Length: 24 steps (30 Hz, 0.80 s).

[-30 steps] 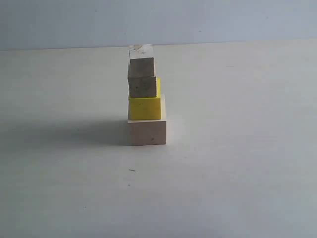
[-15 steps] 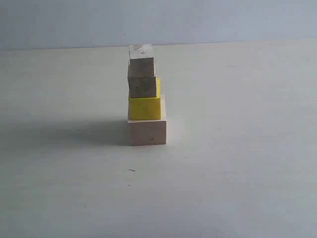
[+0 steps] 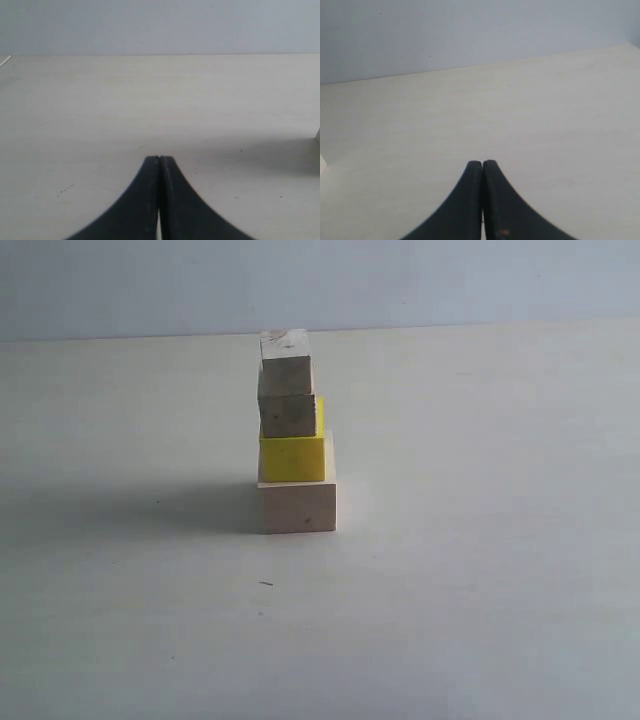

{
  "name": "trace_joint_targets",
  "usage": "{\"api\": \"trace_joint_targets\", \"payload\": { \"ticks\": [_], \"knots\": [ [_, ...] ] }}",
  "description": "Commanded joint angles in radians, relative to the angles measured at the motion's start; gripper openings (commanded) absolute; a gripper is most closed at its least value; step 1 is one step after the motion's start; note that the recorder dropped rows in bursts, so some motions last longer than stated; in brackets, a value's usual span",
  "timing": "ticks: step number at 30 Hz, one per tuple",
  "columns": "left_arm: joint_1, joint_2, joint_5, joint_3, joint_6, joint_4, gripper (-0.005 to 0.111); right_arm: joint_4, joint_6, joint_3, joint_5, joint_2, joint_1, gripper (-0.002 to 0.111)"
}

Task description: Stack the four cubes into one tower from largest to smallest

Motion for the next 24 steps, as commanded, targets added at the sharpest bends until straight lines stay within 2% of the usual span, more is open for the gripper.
{"api": "trace_joint_targets", "payload": {
  "ticks": [1,4,24],
  "knots": [
    [-0.002,-0.006,-0.006,0.003,0.001,0.002,0.000,-0.039,0.000,0.004,-0.009,-0.007,-0.004,0.000],
    [-0.002,-0.006,-0.006,0.003,0.001,0.002,0.000,-0.089,0.000,0.004,-0.011,-0.007,-0.004,0.000],
    [-0.002,-0.006,-0.006,0.003,0.001,0.002,0.000,-0.090,0.027,0.004,-0.011,-0.007,-0.004,0.000]
  ]
}}
